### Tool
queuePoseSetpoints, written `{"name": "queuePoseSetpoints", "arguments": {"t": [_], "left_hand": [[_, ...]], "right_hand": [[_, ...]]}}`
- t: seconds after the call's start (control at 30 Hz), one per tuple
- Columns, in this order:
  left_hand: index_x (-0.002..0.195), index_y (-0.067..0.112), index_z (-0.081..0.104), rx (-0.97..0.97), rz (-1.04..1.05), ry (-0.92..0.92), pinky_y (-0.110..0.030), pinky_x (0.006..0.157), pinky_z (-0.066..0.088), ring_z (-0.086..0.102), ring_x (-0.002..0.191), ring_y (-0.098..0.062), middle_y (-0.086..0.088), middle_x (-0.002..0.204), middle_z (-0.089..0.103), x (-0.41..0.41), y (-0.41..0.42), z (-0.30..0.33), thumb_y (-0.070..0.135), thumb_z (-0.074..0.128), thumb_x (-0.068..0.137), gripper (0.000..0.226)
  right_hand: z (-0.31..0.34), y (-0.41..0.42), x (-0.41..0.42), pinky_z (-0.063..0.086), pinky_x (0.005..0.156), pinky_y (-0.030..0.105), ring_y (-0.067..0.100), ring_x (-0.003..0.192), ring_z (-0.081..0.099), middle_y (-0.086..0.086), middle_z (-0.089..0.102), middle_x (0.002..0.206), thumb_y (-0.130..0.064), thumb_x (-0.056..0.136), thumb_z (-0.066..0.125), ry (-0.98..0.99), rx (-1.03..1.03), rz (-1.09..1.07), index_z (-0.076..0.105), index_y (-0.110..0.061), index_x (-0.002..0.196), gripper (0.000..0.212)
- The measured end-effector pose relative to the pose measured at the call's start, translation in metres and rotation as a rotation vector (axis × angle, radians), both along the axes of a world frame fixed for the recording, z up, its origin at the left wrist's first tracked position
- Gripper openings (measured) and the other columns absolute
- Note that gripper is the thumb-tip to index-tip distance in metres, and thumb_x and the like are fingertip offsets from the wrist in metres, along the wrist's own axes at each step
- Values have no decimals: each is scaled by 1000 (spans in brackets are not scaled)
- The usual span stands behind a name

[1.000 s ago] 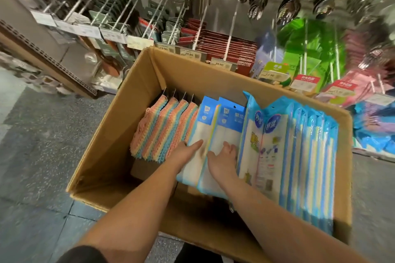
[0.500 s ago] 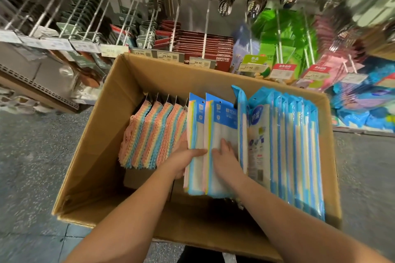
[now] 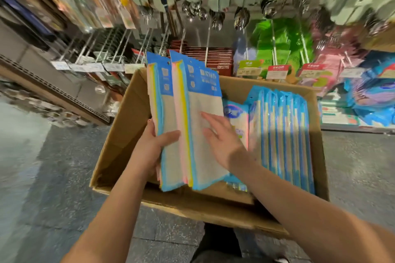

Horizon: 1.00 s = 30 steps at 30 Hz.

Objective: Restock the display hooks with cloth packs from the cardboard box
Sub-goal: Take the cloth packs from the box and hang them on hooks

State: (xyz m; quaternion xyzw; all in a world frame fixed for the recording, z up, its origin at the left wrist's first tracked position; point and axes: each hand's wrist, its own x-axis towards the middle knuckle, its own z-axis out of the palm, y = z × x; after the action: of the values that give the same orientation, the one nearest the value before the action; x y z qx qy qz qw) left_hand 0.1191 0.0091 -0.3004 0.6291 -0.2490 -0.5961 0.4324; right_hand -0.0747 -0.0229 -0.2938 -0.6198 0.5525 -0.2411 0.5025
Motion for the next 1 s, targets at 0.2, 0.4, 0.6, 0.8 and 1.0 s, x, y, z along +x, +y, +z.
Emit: {"name": "queuePoseSetpoints", "arguments": {"t": [0.2,0.4,0.6,0.8,1.0], "left_hand": [[127,17,56,-122,-70,-14,-43,78,58,72,101,-29,-7,115,74,-80,16,52,15,75,68,61],[120,7,65,-160,-211,4,-39,66,60,74,86,-32,-15,103,76,-233,41,68,10,72,69,51],[108,11,65,-89,-344,103,-32,55,58,69,62,-21,-9,81,73,-427,74,76,3,69,80,29],[114,13,70,-96,-590,216,-48,77,59,69,87,-35,-22,108,70,-600,77,88,13,71,70,45],[130,4,61,-32,-785,292,-45,72,60,72,84,-33,-19,104,72,-731,63,99,15,68,73,58]], "right_hand": [[42,8,-95,18,111,15,15,137,33,0,36,142,-32,83,78,49,-117,-144,41,-20,146,73],[54,58,-266,44,94,24,-2,111,58,-23,54,129,-34,74,84,-237,109,-329,29,-38,144,89],[47,129,-469,54,87,36,13,106,69,-3,68,123,-20,88,71,-502,181,-504,40,-37,140,62],[50,195,-646,55,86,43,25,107,68,8,68,124,-28,81,70,-725,281,-783,59,-25,126,47],[49,235,-762,61,77,37,25,105,67,12,66,128,-44,73,70,-914,318,-1027,55,-19,137,71]]}}
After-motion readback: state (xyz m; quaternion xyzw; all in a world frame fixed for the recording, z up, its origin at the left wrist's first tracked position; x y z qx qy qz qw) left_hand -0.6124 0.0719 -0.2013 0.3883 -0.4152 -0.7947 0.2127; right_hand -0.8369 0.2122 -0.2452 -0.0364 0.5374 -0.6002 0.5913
